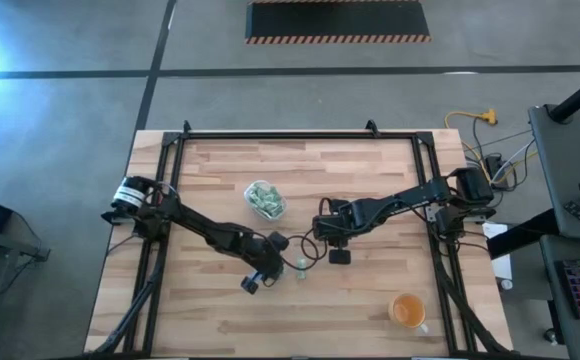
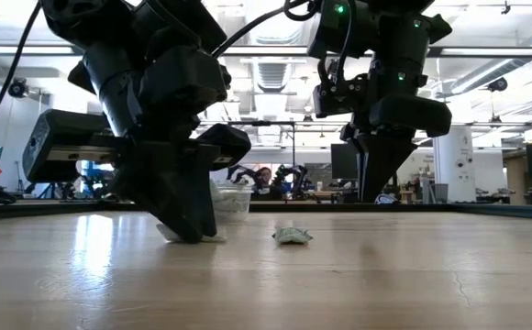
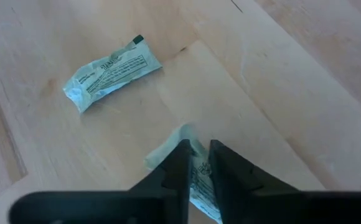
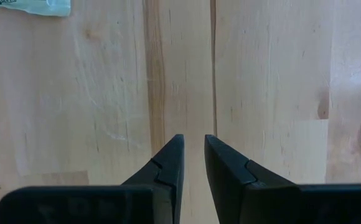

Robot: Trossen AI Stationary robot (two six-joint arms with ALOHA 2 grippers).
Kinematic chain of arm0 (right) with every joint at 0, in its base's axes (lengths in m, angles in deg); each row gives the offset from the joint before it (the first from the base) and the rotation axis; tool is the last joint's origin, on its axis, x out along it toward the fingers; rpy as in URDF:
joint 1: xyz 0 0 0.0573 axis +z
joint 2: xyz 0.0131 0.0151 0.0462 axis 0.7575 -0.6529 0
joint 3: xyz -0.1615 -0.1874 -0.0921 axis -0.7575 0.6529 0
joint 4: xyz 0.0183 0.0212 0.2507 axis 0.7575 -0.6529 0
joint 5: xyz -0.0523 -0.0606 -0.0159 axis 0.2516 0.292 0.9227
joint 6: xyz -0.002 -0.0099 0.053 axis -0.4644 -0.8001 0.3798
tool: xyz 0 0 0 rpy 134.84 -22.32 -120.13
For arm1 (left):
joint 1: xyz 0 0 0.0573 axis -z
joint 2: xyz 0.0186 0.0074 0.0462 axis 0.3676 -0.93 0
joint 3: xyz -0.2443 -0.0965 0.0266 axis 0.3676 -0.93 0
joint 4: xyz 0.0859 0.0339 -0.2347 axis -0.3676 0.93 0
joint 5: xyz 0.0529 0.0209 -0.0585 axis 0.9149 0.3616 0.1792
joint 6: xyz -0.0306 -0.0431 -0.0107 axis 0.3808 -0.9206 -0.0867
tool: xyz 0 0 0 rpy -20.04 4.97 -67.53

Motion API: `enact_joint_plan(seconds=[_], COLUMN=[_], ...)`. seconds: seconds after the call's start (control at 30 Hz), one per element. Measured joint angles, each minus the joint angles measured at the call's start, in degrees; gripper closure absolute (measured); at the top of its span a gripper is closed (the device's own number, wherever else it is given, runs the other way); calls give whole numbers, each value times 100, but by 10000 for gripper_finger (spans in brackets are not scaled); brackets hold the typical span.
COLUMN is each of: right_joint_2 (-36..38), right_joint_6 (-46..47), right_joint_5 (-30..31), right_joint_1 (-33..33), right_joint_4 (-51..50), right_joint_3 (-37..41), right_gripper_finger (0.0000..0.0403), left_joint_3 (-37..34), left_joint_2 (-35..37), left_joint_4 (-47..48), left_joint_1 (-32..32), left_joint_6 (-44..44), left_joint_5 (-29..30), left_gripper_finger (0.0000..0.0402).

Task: Pick and place Stevia / Truvia into bins
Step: Put the stevia packet into the transparent bin

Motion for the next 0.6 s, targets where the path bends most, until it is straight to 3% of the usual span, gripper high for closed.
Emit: enact_joint_plan(seconds=[0.23, 0.5, 0.6], right_joint_2=[0, 0, 0], right_joint_6=[-2, -90, -114], right_joint_5=[0, 2, 4], right_joint_1=[2, 2, 2], right_joint_4=[17, 58, 99], right_joint_3=[0, 0, 0], right_gripper_finger=[349, 349, 349], left_joint_3=[32, -5, -43], left_joint_2=[16, 356, 605], left_joint_4=[85, 390, 505], left_joint_1=[0, 11, 54], left_joint_6=[6, 3, -5], left_joint_5=[51, 311, 656], left_gripper_finger=[398, 400, 400])
